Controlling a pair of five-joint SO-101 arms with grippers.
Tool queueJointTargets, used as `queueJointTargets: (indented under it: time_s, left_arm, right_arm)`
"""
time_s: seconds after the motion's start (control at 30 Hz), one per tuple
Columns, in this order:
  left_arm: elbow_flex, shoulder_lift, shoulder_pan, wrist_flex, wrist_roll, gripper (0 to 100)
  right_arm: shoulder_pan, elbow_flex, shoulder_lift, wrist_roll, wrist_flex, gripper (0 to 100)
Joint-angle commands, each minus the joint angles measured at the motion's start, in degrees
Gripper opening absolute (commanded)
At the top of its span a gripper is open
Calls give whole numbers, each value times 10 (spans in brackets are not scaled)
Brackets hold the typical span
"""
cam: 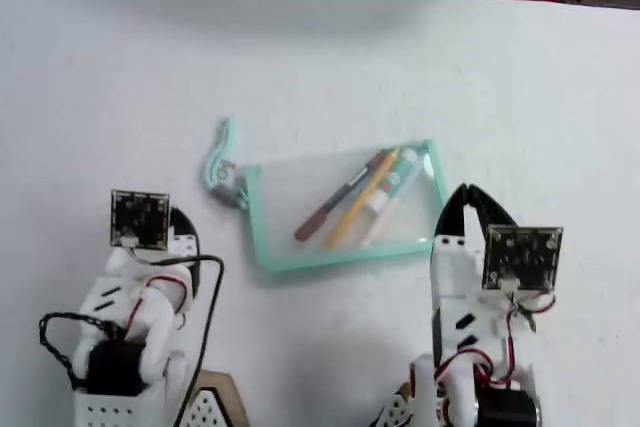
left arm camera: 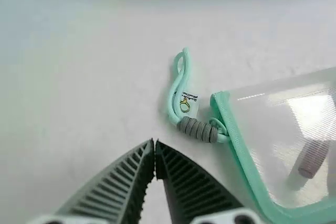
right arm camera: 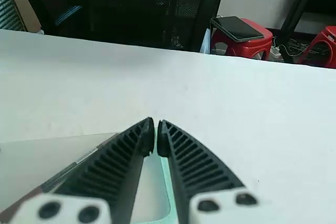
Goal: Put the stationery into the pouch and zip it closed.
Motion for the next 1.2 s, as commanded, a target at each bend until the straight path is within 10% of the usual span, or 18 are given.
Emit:
queueJointTargets:
  time_s: [0.0,0.27,1.17]
  left_arm:
    - [75,0,-5,-99,2,25]
    - [112,0,-4,-134,2,25]
    - [112,0,-4,117,6,27]
  right_arm:
    - [-2,48,0,0,-44,22]
    - [-3,149,0,-3,-51,22]
    - [-6,304,1,-4,99,19]
